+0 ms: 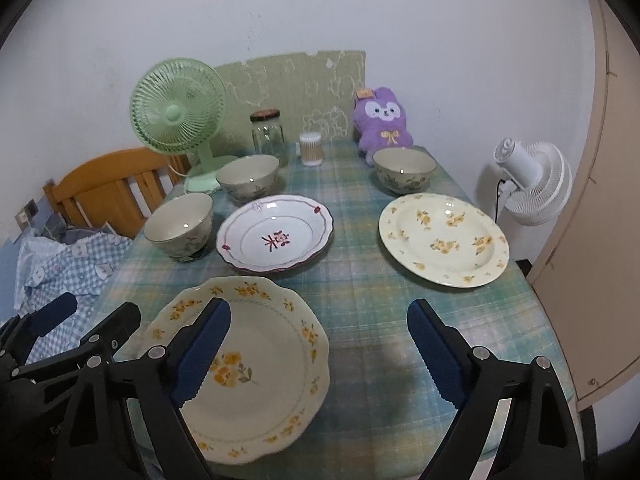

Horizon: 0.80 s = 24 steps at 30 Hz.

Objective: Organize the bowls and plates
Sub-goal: 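Grasp the yellow-flowered plate rim with the right gripper and lift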

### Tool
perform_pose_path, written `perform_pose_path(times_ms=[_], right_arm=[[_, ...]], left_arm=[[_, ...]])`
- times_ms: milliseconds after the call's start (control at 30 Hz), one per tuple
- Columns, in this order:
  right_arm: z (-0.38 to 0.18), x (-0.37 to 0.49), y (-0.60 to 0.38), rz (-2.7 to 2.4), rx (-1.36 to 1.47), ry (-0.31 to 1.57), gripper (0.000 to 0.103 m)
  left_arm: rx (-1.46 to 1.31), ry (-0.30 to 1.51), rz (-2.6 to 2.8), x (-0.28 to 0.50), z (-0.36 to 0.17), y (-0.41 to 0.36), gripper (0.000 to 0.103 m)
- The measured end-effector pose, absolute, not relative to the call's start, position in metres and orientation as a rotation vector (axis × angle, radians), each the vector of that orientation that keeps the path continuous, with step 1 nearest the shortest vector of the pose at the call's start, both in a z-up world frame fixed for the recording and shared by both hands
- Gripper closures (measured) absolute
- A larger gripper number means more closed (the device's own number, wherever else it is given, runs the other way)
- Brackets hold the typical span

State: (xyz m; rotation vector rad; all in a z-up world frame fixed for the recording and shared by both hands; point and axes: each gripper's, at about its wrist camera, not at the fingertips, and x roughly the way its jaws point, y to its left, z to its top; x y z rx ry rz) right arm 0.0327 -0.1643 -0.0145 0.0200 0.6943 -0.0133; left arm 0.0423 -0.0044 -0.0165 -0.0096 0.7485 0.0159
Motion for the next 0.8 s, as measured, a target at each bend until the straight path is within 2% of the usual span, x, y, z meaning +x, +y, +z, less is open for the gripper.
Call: perform_pose_path(times_ms=[233,700,800], right_arm=[[-0.036,0.069,-0.155,-0.03,0.032,0.79,0.019],[-0.094,0.113,-0.145,-0.057,0.046,0.988,0.026],[-0.103,0.118,-0.144,-0.06,0.061,1.039,0.031]], left_arm=[[0.012,0.841,0.047,0.074,-0.042,0.007,0.022],[-0.006,1.044,0.014,0.115,-0.101,0.022,0.047],[0.005,1.065,-0.022,0.119,-0.107,0.022,0.051]])
